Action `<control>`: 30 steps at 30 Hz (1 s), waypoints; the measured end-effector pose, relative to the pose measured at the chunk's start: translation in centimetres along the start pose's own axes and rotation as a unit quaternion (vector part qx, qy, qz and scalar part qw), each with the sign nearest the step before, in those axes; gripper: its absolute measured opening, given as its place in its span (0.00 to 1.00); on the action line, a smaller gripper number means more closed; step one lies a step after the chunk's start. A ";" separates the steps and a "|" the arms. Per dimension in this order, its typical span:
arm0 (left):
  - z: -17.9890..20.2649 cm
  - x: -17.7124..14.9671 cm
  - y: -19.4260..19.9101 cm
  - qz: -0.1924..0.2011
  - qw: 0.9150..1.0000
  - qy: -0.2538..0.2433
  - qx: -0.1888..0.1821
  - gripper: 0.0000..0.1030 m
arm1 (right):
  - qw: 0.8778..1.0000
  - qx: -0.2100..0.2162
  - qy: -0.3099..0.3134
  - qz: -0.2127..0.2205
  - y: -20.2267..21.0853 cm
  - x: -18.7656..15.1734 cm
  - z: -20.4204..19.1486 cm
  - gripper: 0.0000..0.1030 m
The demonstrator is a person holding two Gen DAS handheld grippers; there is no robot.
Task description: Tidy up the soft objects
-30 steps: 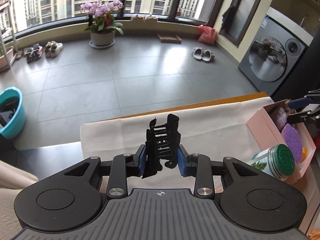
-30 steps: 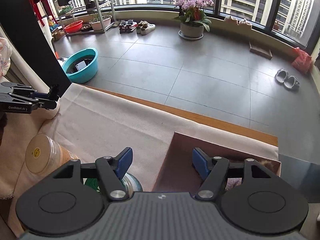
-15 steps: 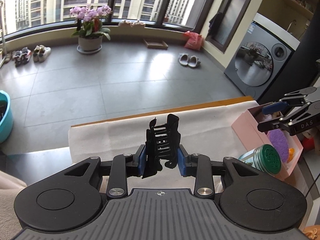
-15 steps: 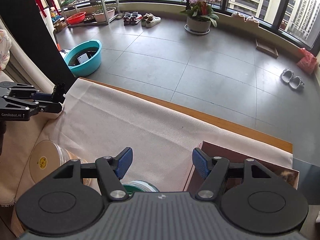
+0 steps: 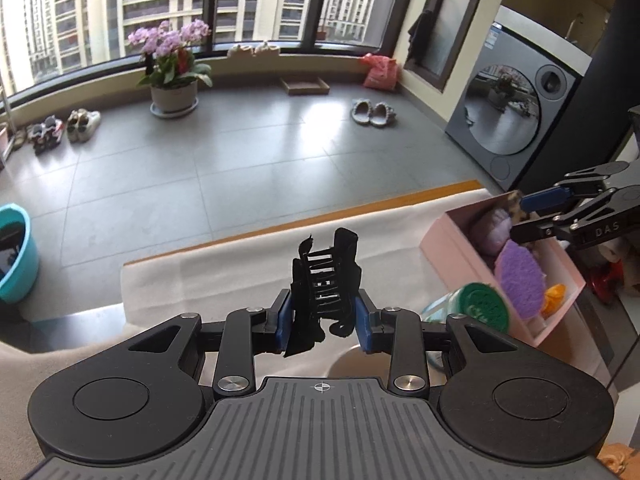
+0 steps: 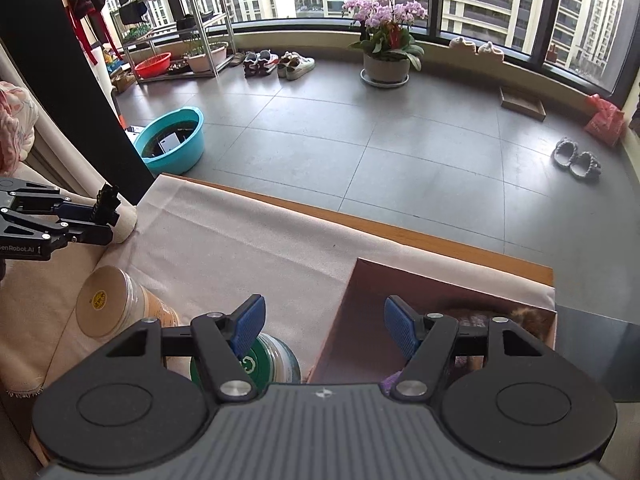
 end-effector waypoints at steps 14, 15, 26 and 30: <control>20.2 7.8 -9.2 -0.060 0.987 -0.049 -0.144 0.36 | 0.995 0.014 -0.071 0.064 4.9 -6.0 11.9 0.65; 21.6 7.4 -11.0 -0.075 0.984 -0.055 -0.152 0.36 | 0.995 0.018 -0.079 0.063 4.8 -6.5 12.6 0.65; 24.2 6.0 -18.0 -0.077 0.990 -0.114 -0.042 0.42 | 0.992 0.014 -0.092 0.082 4.7 -9.4 14.9 0.65; 22.2 7.6 -14.0 -0.018 0.995 -0.088 -0.029 0.42 | 0.991 0.007 -0.091 0.094 4.8 -10.0 14.5 0.65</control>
Point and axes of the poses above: each gripper's, at about its wrist camera, not at the fingertips, and y roughly against the way its jaws point, z to its right, x to its top, the point moved 10 cm from there along -y, roughly the way its jaws point, and after that the axes turned 10 degrees about -y, right-handed, at the moved point
